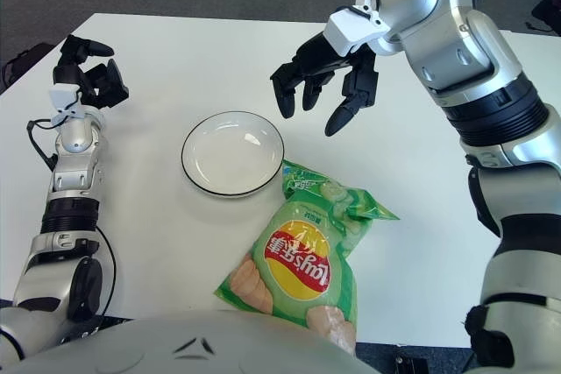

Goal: Put the snack into the plate.

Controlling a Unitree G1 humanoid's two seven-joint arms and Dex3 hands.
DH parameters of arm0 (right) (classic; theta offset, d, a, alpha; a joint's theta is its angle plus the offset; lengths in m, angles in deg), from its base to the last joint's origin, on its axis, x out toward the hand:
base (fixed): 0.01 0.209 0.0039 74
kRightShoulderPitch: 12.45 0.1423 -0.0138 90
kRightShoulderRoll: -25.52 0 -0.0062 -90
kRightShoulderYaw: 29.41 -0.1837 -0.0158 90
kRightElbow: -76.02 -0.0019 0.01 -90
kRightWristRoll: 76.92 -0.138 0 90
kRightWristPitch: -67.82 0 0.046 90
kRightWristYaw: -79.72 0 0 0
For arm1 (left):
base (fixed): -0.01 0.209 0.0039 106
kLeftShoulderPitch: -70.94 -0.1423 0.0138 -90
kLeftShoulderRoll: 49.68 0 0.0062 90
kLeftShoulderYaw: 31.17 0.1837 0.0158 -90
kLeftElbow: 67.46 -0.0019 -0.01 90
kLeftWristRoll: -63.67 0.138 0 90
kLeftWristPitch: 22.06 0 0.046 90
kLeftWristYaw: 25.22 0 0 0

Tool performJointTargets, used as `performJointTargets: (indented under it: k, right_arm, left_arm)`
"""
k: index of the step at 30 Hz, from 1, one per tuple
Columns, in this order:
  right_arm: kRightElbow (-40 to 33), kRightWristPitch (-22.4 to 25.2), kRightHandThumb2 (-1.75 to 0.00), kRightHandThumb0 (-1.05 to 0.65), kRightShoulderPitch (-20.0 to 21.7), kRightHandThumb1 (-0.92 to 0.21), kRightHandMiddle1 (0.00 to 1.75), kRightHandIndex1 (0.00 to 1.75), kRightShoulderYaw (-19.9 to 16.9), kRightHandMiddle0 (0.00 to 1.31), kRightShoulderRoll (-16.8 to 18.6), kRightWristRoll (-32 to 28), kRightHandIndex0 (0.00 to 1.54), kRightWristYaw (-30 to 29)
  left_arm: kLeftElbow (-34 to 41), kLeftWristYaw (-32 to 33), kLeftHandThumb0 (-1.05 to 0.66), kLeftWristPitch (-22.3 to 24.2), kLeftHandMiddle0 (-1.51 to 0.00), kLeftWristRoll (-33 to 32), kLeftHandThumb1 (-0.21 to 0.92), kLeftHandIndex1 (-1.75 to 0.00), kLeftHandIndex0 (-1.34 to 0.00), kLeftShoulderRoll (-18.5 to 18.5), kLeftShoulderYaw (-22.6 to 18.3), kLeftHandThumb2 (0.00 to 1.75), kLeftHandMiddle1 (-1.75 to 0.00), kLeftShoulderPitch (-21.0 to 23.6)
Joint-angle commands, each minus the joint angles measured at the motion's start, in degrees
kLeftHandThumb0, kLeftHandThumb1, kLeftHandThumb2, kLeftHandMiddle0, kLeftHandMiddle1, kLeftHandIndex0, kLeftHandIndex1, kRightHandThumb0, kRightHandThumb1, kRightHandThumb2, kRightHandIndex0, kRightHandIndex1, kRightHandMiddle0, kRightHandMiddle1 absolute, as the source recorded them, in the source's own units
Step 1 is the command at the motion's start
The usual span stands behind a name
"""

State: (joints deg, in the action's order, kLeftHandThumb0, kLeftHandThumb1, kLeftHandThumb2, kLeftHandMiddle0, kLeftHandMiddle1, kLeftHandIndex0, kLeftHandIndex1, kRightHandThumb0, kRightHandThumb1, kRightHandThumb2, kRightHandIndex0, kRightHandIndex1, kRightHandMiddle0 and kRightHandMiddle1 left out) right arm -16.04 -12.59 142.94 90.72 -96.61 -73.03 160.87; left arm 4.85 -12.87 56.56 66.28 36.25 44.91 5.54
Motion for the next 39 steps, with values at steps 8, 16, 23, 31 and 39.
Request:
performJointTargets:
  k: [8,16,23,31,39]
  right_arm:
    - [1.32,0.17,-0.61,-0.79,0.01,-0.60,1.21,0.51,-1.60,0.11,1.99,2.10,0.31,1.44]
    - [2.29,0.63,-0.61,-0.79,0.99,-0.60,1.21,0.52,-1.85,0.11,3.75,3.33,0.31,2.20]
    - [2.81,1.08,-0.61,-0.79,1.56,-0.60,1.21,0.52,-1.83,0.11,4.99,4.17,0.31,2.50]
    - [3.51,1.48,-0.61,-0.79,2.30,-0.60,1.21,0.53,-1.92,0.11,6.23,5.07,0.31,2.98]
    - [4.09,1.99,-0.61,-0.79,3.17,-0.60,1.21,0.53,-1.83,0.11,7.29,5.66,0.30,3.34]
  left_arm:
    - [-2.71,0.17,-0.43,-1.94,-0.95,-0.49,0.48,-1.75,-0.48,1.32,-0.98,1.10,-1.75,2.21]
    - [-4.13,-0.67,-0.43,-2.66,-0.99,-1.00,0.47,-1.75,-0.49,2.35,-1.34,1.12,-1.75,3.05]
    - [-5.52,-1.79,-0.43,-3.52,-0.99,-1.62,0.47,-1.75,-0.49,3.51,-1.58,1.12,-1.75,3.29]
    - [-6.24,-5.14,-0.43,-2.22,-1.09,-5.00,0.48,-1.75,-0.48,4.48,-2.51,1.10,-1.75,3.54]
    - [-7.03,-6.09,-0.43,-1.88,-1.14,-6.64,0.50,-1.75,-0.47,5.04,-3.11,1.09,-1.75,4.28]
